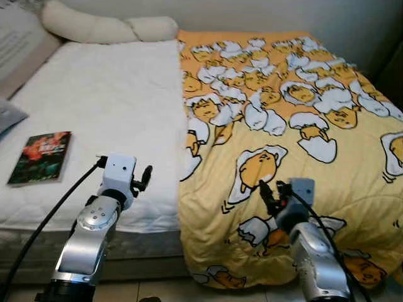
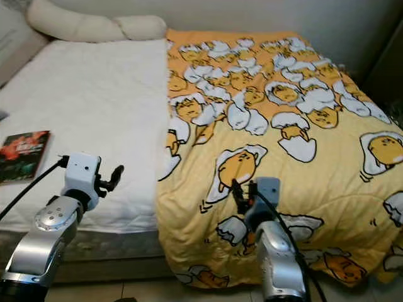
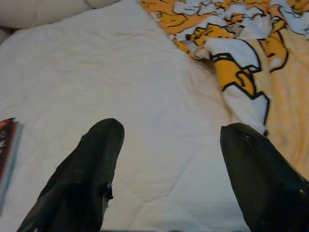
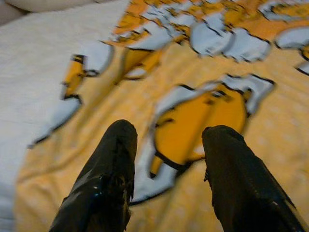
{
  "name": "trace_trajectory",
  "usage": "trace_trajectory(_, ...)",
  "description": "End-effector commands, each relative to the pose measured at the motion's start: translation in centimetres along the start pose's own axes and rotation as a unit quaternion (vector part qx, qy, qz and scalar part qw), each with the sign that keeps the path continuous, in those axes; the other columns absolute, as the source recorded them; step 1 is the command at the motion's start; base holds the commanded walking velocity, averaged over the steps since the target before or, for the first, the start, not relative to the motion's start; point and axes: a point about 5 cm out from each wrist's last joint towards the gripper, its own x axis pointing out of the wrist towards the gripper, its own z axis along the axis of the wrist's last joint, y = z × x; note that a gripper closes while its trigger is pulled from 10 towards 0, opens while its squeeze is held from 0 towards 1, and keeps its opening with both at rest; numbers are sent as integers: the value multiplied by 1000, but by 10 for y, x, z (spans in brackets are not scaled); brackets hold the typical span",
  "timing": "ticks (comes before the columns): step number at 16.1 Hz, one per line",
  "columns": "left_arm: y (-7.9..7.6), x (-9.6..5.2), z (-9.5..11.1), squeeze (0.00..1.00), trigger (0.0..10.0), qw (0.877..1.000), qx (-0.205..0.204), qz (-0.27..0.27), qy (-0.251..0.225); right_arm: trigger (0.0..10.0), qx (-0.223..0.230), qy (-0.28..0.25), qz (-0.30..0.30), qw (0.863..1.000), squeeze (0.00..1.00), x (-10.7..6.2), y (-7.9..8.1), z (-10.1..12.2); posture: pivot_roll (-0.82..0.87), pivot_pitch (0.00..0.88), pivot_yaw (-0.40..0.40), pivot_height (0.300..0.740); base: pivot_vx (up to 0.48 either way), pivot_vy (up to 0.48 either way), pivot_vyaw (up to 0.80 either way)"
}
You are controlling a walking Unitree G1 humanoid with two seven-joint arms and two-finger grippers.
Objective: Clean up the room
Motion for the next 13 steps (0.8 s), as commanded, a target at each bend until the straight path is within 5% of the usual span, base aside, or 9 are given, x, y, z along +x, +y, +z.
trace_trajectory(1, 6, 2, -1, 0, 10000, 1000, 9, 14, 6, 10000, -4, -15, 16, 1000, 0, 6, 8, 5, 40, 0, -31, 740, 0, 0, 0)
trace_trajectory(13, 12, 12, 6, 0, 10000, 1000, -8, 26, -1, 10000, -6, 0, 20, 1000, 0, 14, 10, 4, 53, 0, -29, 740, 0, 0, 0)
